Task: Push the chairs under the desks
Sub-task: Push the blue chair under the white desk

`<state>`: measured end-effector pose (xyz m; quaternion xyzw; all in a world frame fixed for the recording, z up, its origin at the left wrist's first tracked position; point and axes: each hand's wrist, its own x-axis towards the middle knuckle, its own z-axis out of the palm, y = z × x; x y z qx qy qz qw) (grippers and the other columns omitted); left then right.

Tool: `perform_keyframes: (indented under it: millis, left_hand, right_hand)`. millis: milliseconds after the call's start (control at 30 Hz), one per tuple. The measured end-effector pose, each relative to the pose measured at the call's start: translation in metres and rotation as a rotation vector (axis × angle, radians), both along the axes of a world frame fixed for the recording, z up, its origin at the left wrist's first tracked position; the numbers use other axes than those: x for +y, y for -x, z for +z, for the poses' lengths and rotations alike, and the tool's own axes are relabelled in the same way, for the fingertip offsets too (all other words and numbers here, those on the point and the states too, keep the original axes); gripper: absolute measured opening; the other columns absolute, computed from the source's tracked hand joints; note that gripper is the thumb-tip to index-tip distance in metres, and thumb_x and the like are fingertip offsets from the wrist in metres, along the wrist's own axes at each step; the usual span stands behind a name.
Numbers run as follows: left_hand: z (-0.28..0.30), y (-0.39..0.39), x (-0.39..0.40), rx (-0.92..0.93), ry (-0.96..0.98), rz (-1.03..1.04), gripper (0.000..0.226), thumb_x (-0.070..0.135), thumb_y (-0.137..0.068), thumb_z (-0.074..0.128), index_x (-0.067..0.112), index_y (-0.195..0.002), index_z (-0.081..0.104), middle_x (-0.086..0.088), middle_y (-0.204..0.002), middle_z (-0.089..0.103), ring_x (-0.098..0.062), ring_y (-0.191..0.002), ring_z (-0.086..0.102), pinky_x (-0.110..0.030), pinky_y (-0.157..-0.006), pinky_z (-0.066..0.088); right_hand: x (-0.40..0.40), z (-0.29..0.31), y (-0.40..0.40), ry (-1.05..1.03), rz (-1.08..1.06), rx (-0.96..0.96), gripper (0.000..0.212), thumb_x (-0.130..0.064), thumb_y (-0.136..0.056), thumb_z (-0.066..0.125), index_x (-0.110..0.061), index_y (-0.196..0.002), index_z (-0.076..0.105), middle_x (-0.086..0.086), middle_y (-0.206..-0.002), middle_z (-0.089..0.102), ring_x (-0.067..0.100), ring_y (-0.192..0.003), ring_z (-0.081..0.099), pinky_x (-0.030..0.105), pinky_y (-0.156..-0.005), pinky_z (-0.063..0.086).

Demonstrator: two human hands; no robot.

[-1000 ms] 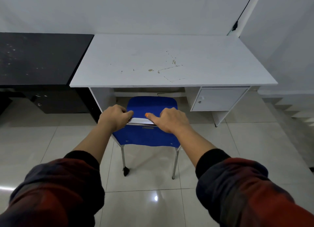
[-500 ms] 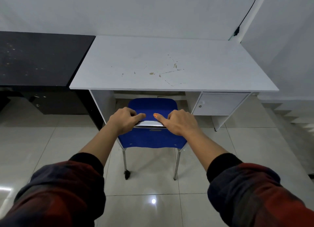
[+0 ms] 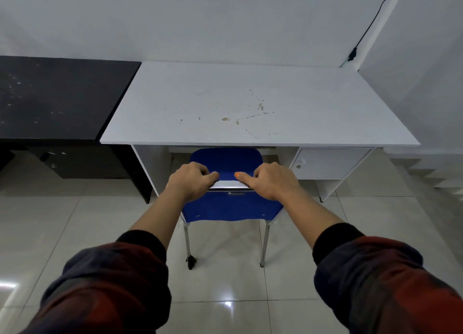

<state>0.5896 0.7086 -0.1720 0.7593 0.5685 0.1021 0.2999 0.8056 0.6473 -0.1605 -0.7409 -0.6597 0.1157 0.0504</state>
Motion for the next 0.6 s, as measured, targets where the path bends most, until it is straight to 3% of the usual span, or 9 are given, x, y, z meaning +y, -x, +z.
perform_keyframes:
  millis: [300,433,600]
  left_hand:
    - [-0.0061,-0.0043,0.0025,-0.075,0.036,-0.056,0.051,0.063,-0.081,0.048,0.016,-0.071,0.066,-0.003,-0.070,0.066,-0.024,-0.070,0.064,-0.035,-0.059,0.045]
    - [-0.0065,-0.0041,0.0050,-0.088,0.006,-0.062,0.044,0.051,-0.092,0.056,0.013,-0.073,0.068,-0.007,-0.071,0.067,-0.024,-0.066,0.061,-0.035,-0.058,0.044]
    - [-0.0091,-0.0050,0.0090,-0.093,-0.030,-0.052,0.041,0.038,-0.094,0.056,0.007,-0.068,0.067,-0.011,-0.063,0.063,-0.020,-0.056,0.052,-0.033,-0.054,0.041]
  right_hand:
    - [0.0038,-0.0068,-0.0040,-0.010,-0.112,-0.013,0.059,-0.066,-0.089,0.041,-0.016,-0.057,0.048,-0.002,-0.050,0.044,0.020,-0.048,0.044,0.031,-0.053,0.042]
    - [0.0023,-0.0050,-0.0013,-0.046,-0.144,-0.021,0.059,-0.062,-0.091,0.043,-0.016,-0.055,0.044,-0.003,-0.049,0.041,0.017,-0.046,0.039,0.026,-0.049,0.034]
    - [0.0039,-0.0057,-0.0007,-0.082,-0.180,0.004,0.057,-0.058,-0.091,0.047,-0.014,-0.054,0.043,-0.002,-0.048,0.041,0.018,-0.046,0.039,0.027,-0.051,0.038]
